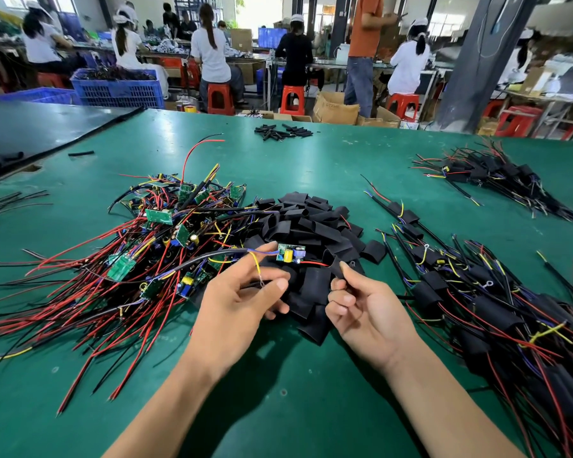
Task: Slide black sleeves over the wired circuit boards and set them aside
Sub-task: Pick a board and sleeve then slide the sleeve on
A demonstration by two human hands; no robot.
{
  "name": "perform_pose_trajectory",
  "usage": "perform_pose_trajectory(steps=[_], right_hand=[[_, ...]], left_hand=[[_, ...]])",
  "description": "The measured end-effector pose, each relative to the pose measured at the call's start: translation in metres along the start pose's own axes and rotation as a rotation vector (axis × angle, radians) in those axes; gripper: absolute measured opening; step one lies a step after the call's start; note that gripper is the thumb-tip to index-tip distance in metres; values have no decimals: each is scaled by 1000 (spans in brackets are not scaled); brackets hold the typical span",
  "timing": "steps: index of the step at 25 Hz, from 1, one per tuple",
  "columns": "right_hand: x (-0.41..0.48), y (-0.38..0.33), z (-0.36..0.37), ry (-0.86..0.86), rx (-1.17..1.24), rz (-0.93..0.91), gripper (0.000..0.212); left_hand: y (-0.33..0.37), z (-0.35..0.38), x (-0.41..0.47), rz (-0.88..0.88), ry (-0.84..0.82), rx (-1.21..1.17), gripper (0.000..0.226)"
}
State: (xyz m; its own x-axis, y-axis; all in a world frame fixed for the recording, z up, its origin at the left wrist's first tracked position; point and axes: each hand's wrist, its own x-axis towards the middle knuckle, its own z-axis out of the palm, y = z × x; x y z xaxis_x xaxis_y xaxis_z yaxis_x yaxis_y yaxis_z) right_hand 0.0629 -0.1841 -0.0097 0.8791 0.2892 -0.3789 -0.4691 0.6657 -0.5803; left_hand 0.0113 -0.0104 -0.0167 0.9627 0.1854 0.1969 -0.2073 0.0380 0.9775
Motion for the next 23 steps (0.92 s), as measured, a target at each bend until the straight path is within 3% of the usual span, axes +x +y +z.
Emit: perform_pose_trajectory(steps=[4,8,11,18,23], right_hand=[[2,-7,-3,24,70,12,18],[2,-12,-6,24,39,5,17],[2,-8,-6,16,-49,-9,15],[6,8,-2,-12,-275,-220,15],[5,18,-2,-25,-429,-389,13]], left_hand=[[1,1,0,-122,-132,-128,58],[6,-3,2,-232,-139,-465,27],[3,-1,0,-194,-63,-379,11],[4,-1,1,-222,64,-342,32],[9,0,1,-313,88,-431,25]])
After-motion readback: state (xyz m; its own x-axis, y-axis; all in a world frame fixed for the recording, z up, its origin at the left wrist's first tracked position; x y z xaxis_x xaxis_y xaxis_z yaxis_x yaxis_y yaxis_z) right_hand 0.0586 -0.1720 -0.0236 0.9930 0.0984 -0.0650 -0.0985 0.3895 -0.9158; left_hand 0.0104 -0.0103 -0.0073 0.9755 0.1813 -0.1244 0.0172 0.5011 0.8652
